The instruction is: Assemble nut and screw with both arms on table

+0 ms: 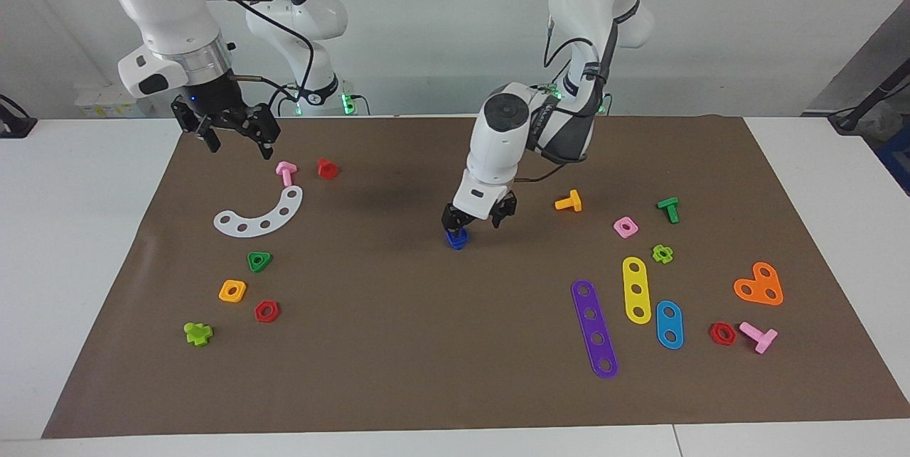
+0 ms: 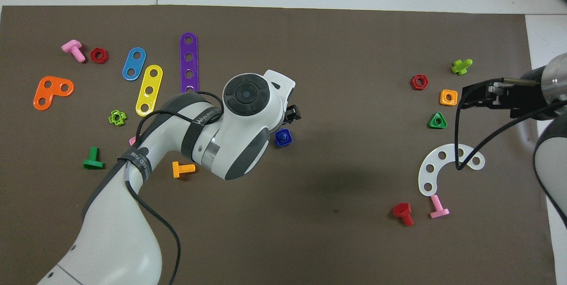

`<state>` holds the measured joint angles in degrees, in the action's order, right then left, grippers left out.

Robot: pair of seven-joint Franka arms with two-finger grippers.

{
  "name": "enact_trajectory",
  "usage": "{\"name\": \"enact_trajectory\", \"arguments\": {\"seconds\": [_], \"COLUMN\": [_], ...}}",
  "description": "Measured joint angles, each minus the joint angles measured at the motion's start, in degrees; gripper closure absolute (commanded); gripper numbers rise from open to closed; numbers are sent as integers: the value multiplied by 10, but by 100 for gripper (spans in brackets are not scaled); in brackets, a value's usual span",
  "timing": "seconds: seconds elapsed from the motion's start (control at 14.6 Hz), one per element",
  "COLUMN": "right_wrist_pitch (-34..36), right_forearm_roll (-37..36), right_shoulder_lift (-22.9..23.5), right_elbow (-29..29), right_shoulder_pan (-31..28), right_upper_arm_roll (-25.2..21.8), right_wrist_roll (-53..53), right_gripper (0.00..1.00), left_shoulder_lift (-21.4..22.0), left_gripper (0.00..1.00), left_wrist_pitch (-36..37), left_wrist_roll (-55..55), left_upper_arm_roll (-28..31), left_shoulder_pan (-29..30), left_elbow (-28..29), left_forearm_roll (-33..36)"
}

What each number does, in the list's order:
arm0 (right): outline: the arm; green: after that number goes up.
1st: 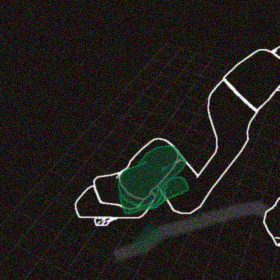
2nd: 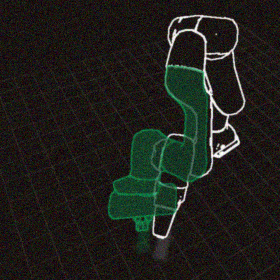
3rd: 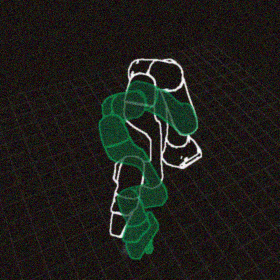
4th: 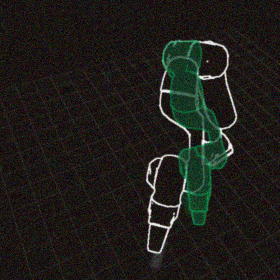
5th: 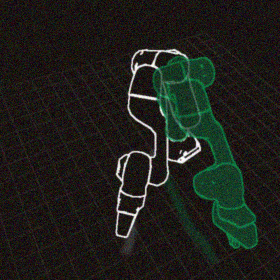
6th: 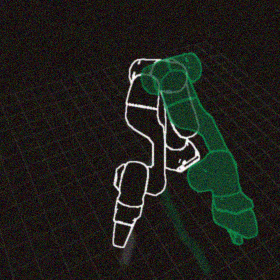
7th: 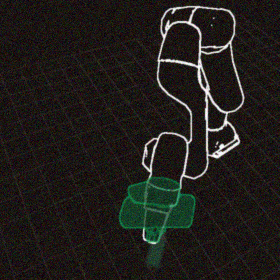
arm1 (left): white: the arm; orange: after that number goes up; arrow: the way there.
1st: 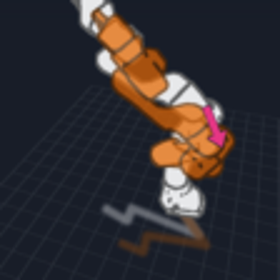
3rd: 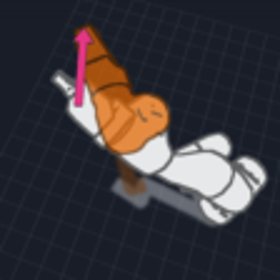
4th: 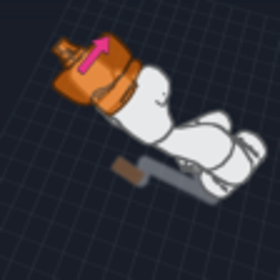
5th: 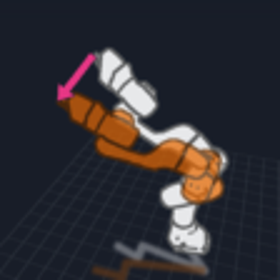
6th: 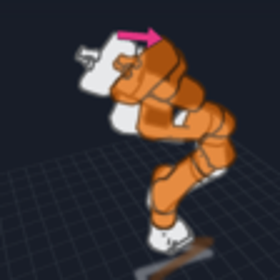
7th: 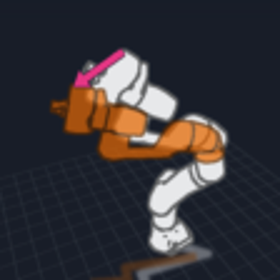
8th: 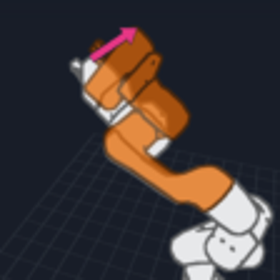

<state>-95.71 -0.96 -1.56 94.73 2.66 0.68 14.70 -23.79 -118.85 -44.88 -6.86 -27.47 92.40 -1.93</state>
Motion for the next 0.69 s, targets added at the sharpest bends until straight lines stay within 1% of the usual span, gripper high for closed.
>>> {"name": "enact_trajectory", "arguments": {"seconds": [0.14, 0.27, 0.48, 0.69], "right_wrist_pitch": [0, 0, 1, 8], "right_forearm_roll": [-4, -13, -15, -14], "right_shoulder_lift": [0, -1, -2, -2], "right_elbow": [1, 3, 4, -4], "right_shoulder_pan": [0, 0, 0, 0], "right_upper_arm_roll": [0, 0, 0, 1], "right_wrist_roll": [-4, -5, -5, -5], "right_gripper": [0, 0, 0, 0], "left_shoulder_lift": [5, 23, 60, 93], "left_gripper": [0, 0, 0, 0], "left_wrist_pitch": [49, 102, 184, 237], "left_wrist_roll": [58, 138, 264, 374], "left_upper_arm_roll": [0, 1, 5, 7], "left_shoulder_pan": [44, 95, 171, 257], "left_elbow": [-24, -34, -35, -26], "left_forearm_roll": [-3, -8, -8, 10]}}
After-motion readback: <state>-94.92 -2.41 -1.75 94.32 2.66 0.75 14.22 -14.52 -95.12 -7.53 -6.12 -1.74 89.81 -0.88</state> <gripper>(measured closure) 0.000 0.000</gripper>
